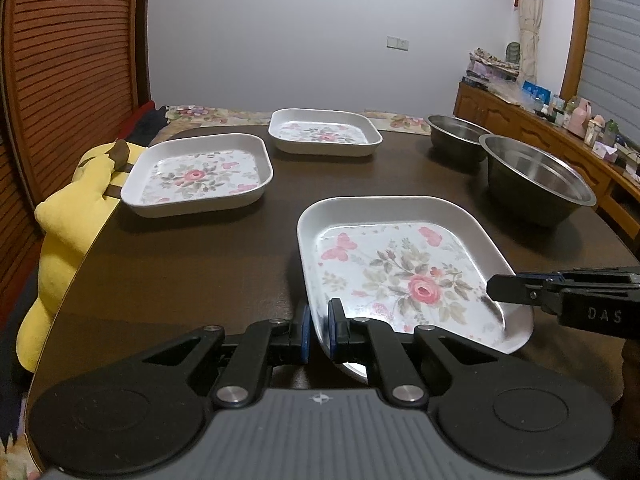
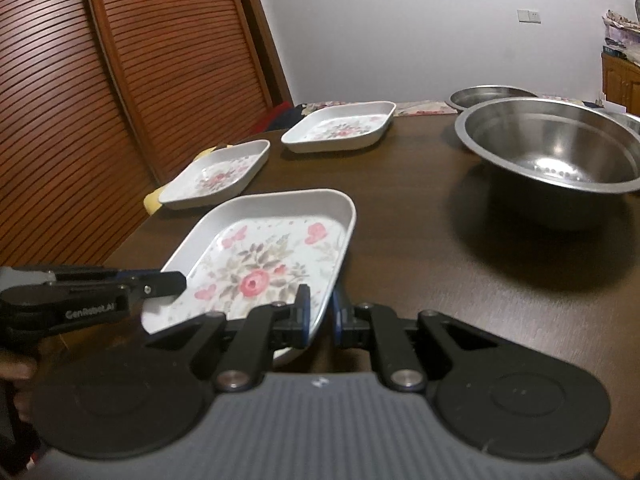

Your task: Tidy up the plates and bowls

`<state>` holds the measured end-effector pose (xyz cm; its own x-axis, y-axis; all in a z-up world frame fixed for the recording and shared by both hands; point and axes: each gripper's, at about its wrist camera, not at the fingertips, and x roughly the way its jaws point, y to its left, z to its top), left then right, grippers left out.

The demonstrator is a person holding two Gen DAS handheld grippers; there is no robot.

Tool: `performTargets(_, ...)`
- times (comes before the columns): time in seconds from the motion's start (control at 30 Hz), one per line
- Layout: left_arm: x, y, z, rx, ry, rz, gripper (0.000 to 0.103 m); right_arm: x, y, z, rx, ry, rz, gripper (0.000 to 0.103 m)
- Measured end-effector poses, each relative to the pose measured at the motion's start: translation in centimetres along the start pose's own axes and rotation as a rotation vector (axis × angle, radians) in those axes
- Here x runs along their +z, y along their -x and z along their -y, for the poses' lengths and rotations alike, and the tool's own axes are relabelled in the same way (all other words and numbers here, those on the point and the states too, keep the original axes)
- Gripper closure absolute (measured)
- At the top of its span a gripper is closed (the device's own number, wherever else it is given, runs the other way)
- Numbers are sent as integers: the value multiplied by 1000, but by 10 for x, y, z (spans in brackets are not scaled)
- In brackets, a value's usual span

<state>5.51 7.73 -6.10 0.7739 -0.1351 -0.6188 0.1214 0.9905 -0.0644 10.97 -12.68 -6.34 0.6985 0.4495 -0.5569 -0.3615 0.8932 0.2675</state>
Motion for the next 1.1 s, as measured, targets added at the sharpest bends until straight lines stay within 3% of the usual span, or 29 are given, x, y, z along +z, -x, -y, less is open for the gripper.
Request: performTargets(1.1, 2, 5, -6, -22, 34, 34, 91, -5, 6, 0, -26, 18, 73, 88)
